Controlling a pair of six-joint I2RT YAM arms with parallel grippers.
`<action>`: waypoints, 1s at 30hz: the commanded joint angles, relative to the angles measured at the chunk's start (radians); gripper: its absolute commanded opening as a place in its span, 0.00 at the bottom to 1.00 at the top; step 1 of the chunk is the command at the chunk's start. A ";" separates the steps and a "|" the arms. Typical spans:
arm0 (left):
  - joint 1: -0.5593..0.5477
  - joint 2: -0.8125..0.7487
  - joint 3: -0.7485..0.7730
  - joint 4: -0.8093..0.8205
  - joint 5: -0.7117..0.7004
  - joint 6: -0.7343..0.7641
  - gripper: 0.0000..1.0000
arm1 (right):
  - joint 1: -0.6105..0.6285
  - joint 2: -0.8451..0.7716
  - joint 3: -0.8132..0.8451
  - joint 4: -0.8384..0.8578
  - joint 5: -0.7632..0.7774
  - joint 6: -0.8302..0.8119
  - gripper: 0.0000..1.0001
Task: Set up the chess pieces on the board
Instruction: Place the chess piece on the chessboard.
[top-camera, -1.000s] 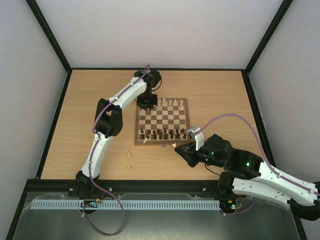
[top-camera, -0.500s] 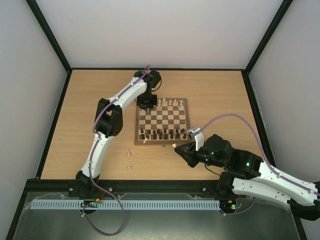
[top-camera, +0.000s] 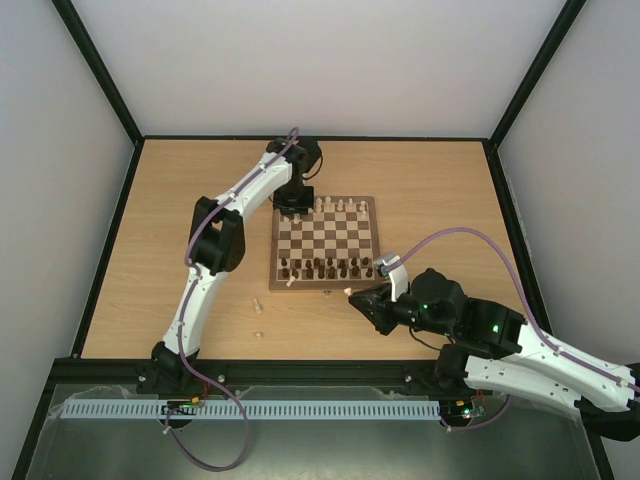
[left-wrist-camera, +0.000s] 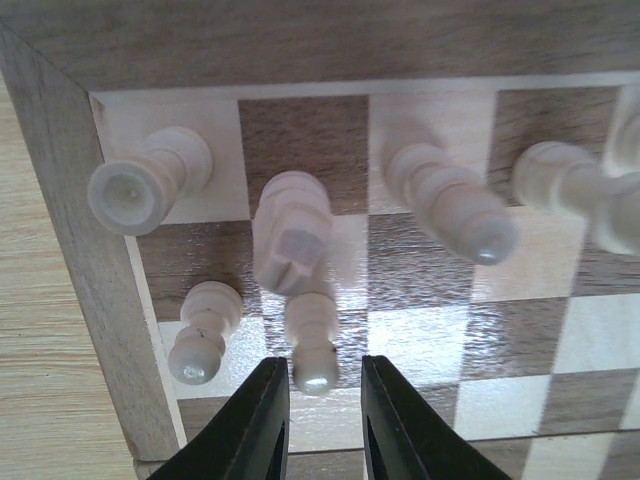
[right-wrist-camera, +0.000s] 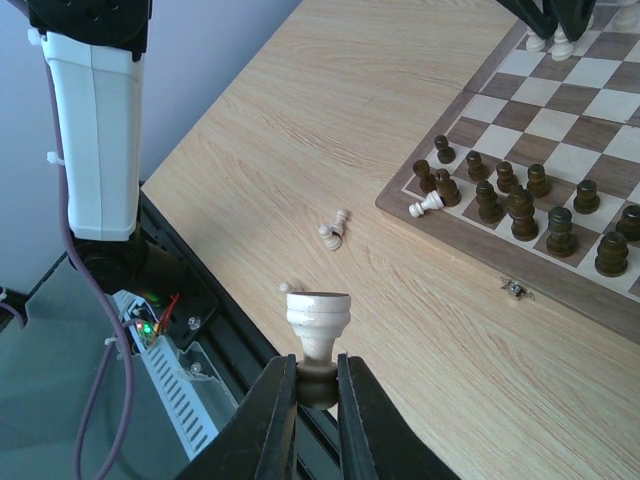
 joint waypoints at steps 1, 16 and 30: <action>-0.001 -0.024 0.059 -0.013 0.026 -0.004 0.24 | -0.005 -0.001 -0.010 0.007 -0.006 -0.014 0.11; -0.217 -0.613 -0.513 0.301 0.110 -0.082 0.41 | -0.005 0.027 -0.005 0.004 -0.010 -0.006 0.10; -0.221 -1.305 -1.378 0.864 0.536 -0.247 0.55 | -0.005 0.189 -0.042 0.208 -0.314 -0.002 0.10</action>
